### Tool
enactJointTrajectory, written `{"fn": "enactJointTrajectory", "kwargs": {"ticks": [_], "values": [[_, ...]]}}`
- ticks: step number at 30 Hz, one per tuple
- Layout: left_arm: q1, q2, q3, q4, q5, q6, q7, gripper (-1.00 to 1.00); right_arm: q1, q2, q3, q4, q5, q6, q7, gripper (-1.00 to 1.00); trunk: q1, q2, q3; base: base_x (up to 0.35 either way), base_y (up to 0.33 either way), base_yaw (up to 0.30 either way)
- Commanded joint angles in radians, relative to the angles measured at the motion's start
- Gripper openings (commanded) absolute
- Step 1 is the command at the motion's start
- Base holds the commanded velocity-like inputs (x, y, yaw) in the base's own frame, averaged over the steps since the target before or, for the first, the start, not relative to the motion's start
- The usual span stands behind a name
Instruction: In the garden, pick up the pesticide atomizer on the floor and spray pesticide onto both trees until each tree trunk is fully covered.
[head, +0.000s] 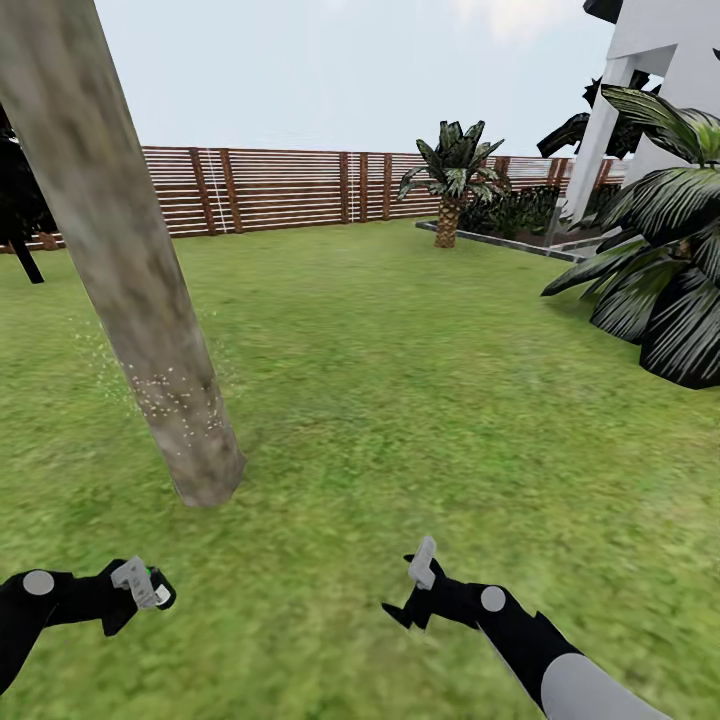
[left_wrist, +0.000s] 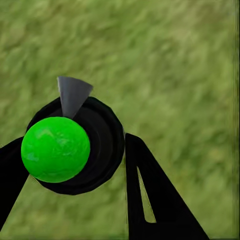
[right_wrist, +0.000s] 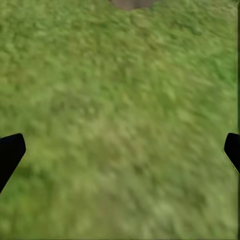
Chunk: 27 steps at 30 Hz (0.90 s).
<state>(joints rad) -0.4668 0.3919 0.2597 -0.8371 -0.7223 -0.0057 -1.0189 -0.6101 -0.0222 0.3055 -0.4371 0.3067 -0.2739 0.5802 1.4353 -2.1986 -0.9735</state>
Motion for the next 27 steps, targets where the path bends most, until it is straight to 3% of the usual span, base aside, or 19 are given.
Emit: {"fn": "enactJointTrajectory", "kwargs": {"ticks": [1, 3, 4, 5, 7, 9, 10, 16, 21, 24, 25, 27], "values": [[0.001, -0.001, 0.003, 0.003, -0.005, -0.001, -0.011, -1.00, 0.000, 0.000, 0.001, -0.006, 0.010, -0.003, -0.002, 1.00, 0.000, 0.000, -0.001, 0.000, 0.000, 0.000], [0.003, -0.003, 0.003, 0.005, -0.004, -0.001, -0.022, -1.00, 0.000, -0.001, 0.001, -0.018, 0.009, 0.003, -0.001, 1.00, 0.000, 0.000, -0.001, 0.000, 0.000, 0.000], [0.004, -0.016, -0.025, 0.006, -0.003, 0.001, -0.191, -1.00, 0.000, 0.001, 0.008, -0.025, 0.013, 0.002, 0.001, 1.00, 0.000, 0.000, -0.001, 0.000, 0.000, 0.000], [0.000, -0.021, -0.098, 0.006, 0.001, 0.004, -0.192, -1.00, 0.000, 0.012, 0.011, -0.034, 0.017, 0.003, 0.002, 1.00, 0.000, 0.000, -0.001, 0.000, 0.000, 0.000], [0.000, -0.034, -0.108, 0.006, 0.000, 0.004, -0.193, -1.00, 0.000, 0.014, 0.012, -0.064, 0.018, 0.005, 0.011, 1.00, 0.000, 0.000, -0.001, 0.000, 0.000, 0.000], [0.000, -0.051, -0.113, 0.006, -0.001, 0.003, -0.193, -1.00, 0.000, 0.020, 0.012, -0.104, 0.019, 0.007, 0.068, 1.00, 0.000, 0.000, -0.001, 0.000, 0.000, 0.000], [0.000, -0.059, -0.114, 0.006, -0.003, 0.003, -0.193, -1.00, 0.000, 0.023, 0.012, -0.125, 0.019, 0.010, 0.106, -1.00, 0.000, 0.000, -0.001, 0.000, 0.000, 0.000], [-0.002, -0.108, -0.155, 0.006, -0.067, 0.008, -0.204, -1.00, 0.000, 0.031, 0.012, -0.169, 0.019, 0.031, 0.153, -1.00, 0.000, 0.000, -0.001, 0.000, 0.000, 0.000], [-0.003, -0.169, -0.182, 0.006, -0.106, 0.020, -0.217, -1.00, 0.000, 0.081, 0.012, -0.183, 0.025, 0.036, 0.156, -1.00, 0.000, 0.000, -0.001, 0.000, 0.000, 0.000], [-0.004, -0.212, -0.207, 0.004, -0.136, 0.023, -0.217, -1.00, 0.000, 0.128, 0.012, -0.184, 0.092, 0.057, 0.156, -1.00, 0.000, 0.000, -0.001, 0.000, 0.000, 0.000], [-0.013, -0.237, -0.210, 0.004, -0.162, 0.023, -0.217, -1.00, 0.000, 0.152, 0.012, -0.184, 0.116, 0.060, 0.156, -1.00, 0.000, 0.000, -0.001, 0.000, 0.000, 0.000], [-0.022, -0.268, -0.210, 0.004, -0.200, 0.025, -0.217, -1.00, 0.000, 0.163, 0.013, -0.184, 0.122, 0.061, 0.157, -1.00, 0.000, 0.000, -0.001, 0.000, 0.000, 0.000]]}}
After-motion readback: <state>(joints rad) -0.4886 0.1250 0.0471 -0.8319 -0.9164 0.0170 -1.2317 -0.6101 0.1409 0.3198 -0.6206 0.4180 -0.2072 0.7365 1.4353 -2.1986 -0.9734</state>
